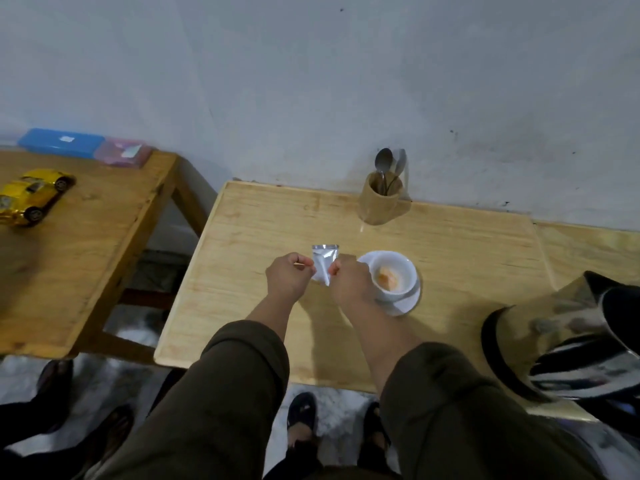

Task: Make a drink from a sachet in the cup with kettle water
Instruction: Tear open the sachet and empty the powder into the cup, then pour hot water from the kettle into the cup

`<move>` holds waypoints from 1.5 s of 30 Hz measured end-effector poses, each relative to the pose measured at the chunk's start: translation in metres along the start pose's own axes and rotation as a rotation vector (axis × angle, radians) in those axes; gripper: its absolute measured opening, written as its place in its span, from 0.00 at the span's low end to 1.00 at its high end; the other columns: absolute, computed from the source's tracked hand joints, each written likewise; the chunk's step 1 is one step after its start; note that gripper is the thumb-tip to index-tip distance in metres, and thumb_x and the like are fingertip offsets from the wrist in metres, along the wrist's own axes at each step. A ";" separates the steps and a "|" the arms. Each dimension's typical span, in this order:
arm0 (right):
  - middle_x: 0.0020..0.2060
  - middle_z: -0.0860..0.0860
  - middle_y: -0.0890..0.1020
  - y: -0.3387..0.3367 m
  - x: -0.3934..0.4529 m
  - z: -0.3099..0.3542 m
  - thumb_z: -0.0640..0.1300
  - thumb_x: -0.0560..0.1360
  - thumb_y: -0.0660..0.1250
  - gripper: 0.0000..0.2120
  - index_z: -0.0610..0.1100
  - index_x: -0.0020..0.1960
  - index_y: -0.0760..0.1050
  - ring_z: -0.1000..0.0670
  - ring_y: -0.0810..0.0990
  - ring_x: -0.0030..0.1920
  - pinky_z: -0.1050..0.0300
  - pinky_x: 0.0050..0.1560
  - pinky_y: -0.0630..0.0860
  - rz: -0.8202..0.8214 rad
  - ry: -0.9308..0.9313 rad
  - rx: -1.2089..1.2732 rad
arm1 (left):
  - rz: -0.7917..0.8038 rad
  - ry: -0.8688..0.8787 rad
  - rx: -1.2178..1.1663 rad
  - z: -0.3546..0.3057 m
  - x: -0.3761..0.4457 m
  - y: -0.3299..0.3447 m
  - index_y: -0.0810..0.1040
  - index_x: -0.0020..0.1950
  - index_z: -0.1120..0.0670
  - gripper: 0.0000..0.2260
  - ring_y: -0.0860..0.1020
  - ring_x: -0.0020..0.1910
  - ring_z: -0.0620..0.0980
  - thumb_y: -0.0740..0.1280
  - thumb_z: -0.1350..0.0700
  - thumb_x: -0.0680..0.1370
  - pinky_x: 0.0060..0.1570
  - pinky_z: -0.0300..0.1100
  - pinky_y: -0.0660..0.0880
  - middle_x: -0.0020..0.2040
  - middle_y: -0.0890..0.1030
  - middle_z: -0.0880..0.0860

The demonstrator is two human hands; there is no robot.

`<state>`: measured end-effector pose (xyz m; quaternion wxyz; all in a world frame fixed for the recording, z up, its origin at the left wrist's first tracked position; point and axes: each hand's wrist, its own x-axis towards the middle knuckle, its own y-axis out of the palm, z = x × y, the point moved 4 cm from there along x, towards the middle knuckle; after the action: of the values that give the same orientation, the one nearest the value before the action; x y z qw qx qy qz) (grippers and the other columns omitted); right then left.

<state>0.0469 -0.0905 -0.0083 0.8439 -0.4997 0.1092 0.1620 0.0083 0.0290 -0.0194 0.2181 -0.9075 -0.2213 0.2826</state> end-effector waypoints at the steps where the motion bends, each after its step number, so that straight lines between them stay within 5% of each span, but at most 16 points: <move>1: 0.54 0.43 0.82 0.009 0.000 0.000 0.32 0.75 0.58 0.13 0.39 0.56 0.77 0.43 0.80 0.56 0.55 0.53 0.75 0.006 -0.001 -0.060 | 0.008 0.000 0.022 0.006 0.002 0.001 0.84 0.51 0.55 0.08 0.80 0.46 0.51 0.70 0.57 0.73 0.45 0.35 0.70 0.51 0.86 0.55; 5: 0.56 0.42 0.81 0.037 0.002 -0.005 0.32 0.76 0.57 0.14 0.38 0.58 0.77 0.43 0.79 0.57 0.55 0.55 0.74 0.018 0.005 -0.191 | 0.035 0.011 0.081 0.023 0.010 0.008 0.83 0.52 0.57 0.10 0.81 0.48 0.49 0.72 0.57 0.72 0.46 0.28 0.65 0.51 0.85 0.55; 9: 0.58 0.40 0.79 0.053 0.007 -0.017 0.33 0.77 0.56 0.13 0.35 0.58 0.75 0.43 0.78 0.58 0.69 0.38 0.64 0.099 0.072 -0.129 | 0.039 0.007 0.132 0.032 0.015 0.019 0.83 0.50 0.59 0.09 0.82 0.52 0.53 0.71 0.60 0.72 0.47 0.34 0.68 0.49 0.85 0.56; 13: 0.60 0.38 0.76 0.055 0.008 -0.023 0.35 0.78 0.54 0.14 0.34 0.59 0.73 0.58 0.72 0.38 0.72 0.26 0.62 0.092 0.091 -0.113 | 0.054 0.010 0.190 0.039 0.019 0.029 0.81 0.50 0.59 0.08 0.80 0.51 0.54 0.70 0.60 0.72 0.45 0.35 0.67 0.50 0.84 0.57; 17: 0.59 0.39 0.75 0.055 0.004 -0.024 0.33 0.77 0.55 0.13 0.36 0.57 0.73 0.52 0.76 0.50 0.66 0.27 0.51 0.097 0.143 -0.053 | 0.048 -0.006 0.219 0.039 0.019 0.032 0.80 0.51 0.58 0.07 0.76 0.44 0.50 0.69 0.60 0.73 0.42 0.38 0.68 0.50 0.84 0.56; 20: 0.57 0.40 0.76 0.046 0.001 -0.020 0.36 0.77 0.55 0.12 0.36 0.57 0.74 0.58 0.73 0.41 0.67 0.26 0.55 0.054 0.040 -0.167 | 0.042 -0.008 0.234 0.036 0.016 0.033 0.79 0.52 0.58 0.09 0.77 0.44 0.51 0.68 0.58 0.73 0.41 0.40 0.69 0.50 0.83 0.55; 22: 0.55 0.39 0.78 0.038 -0.004 -0.016 0.36 0.76 0.56 0.11 0.36 0.54 0.75 0.47 0.78 0.49 0.65 0.28 0.54 0.046 -0.002 -0.166 | 0.030 -0.003 0.248 0.033 0.014 0.034 0.78 0.54 0.58 0.10 0.79 0.50 0.54 0.67 0.57 0.74 0.42 0.41 0.70 0.52 0.83 0.56; 28: 0.48 0.39 0.81 -0.002 -0.024 -0.017 0.36 0.75 0.59 0.10 0.36 0.50 0.79 0.40 0.79 0.49 0.51 0.46 0.73 -0.101 -0.143 0.030 | -0.009 0.016 0.277 0.027 -0.014 0.039 0.76 0.59 0.59 0.12 0.78 0.57 0.57 0.64 0.56 0.77 0.46 0.42 0.69 0.56 0.81 0.58; 33: 0.54 0.41 0.79 -0.049 -0.056 -0.045 0.37 0.76 0.59 0.12 0.38 0.56 0.78 0.40 0.79 0.51 0.52 0.50 0.73 -0.241 -0.199 0.110 | -0.040 0.072 0.275 0.021 -0.057 0.056 0.76 0.59 0.60 0.13 0.77 0.58 0.59 0.63 0.57 0.76 0.53 0.45 0.74 0.57 0.80 0.60; 45: 0.50 0.42 0.77 -0.168 -0.152 -0.180 0.36 0.70 0.64 0.13 0.41 0.53 0.79 0.41 0.76 0.52 0.46 0.52 0.74 -0.759 -0.237 -0.017 | 0.328 0.131 0.463 0.006 -0.179 0.188 0.70 0.70 0.60 0.21 0.71 0.69 0.57 0.61 0.52 0.80 0.68 0.43 0.67 0.71 0.71 0.58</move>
<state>-0.0334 -0.3490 0.0945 0.8463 -0.4893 -0.1829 -0.1039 -0.0755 -0.2146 -0.0471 0.3844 -0.8736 0.0132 0.2980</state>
